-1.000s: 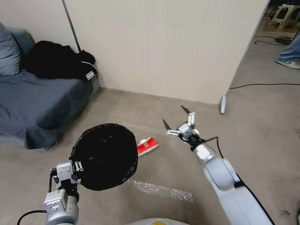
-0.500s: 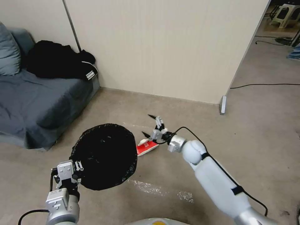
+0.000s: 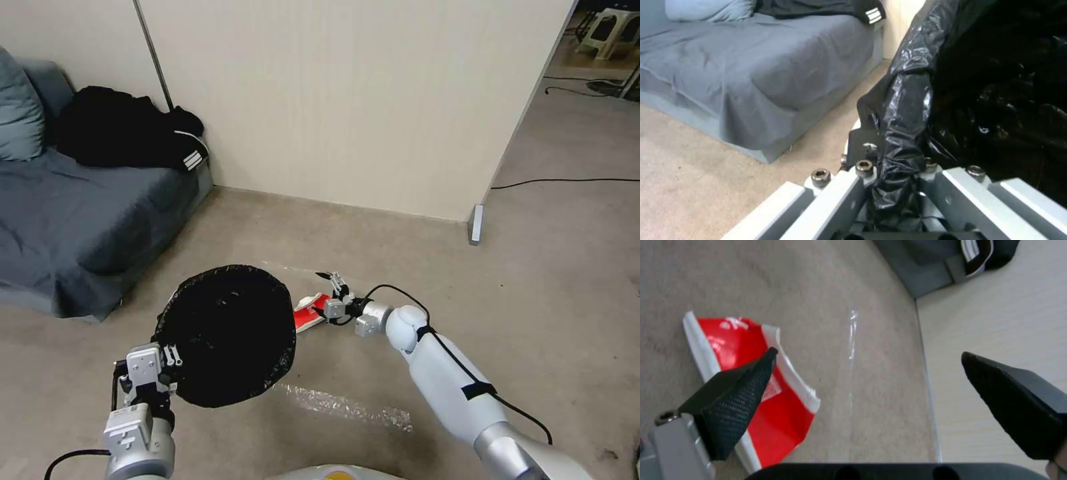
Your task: Pick up the trash bin, then pick up the garbage from the floor and place it into the trash bin.
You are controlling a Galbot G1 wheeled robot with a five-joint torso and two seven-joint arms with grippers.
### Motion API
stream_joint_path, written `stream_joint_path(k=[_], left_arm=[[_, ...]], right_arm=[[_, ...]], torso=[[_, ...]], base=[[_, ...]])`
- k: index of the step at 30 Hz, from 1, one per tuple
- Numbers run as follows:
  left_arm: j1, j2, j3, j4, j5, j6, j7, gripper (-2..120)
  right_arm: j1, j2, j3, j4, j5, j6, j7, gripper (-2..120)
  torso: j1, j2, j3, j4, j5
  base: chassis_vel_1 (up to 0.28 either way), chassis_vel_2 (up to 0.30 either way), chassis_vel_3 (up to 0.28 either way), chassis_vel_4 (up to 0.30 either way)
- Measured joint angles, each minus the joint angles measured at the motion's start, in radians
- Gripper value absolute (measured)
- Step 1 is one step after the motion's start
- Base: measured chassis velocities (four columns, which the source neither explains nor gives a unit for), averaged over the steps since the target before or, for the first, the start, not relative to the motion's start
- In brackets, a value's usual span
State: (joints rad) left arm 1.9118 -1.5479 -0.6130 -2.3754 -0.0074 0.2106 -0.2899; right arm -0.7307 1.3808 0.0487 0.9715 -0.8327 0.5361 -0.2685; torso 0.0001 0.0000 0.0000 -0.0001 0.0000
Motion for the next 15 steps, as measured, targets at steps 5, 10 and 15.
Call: stream_joint_path(k=[5,10,15], left_arm=[[-0.001,0.007,-0.009,-0.002,-0.001,0.0,0.0,1],[-0.002,0.007,-0.01,-0.002,-0.002,0.0,-0.001,1],[-0.002,0.007,-0.009,-0.002,-0.001,-0.001,-0.001,1]], right_arm=[[0.034,0.0,0.02,-0.065,0.0,0.038,-0.021,100],[0.046,0.006,0.024,-0.102,0.004,0.046,-0.016,100],[0.055,0.022,0.027,-0.144,0.008,0.046,-0.001,100]], torso=[[0.0,0.0,0.0,0.0001,0.0],[0.0,0.0,0.0,0.0,0.0],[0.0,0.0,0.0,0.0002,0.0]], base=[[0.0,0.0,0.0,0.0],[0.0,0.0,0.0,0.0],[0.0,0.0,0.0,0.0]])
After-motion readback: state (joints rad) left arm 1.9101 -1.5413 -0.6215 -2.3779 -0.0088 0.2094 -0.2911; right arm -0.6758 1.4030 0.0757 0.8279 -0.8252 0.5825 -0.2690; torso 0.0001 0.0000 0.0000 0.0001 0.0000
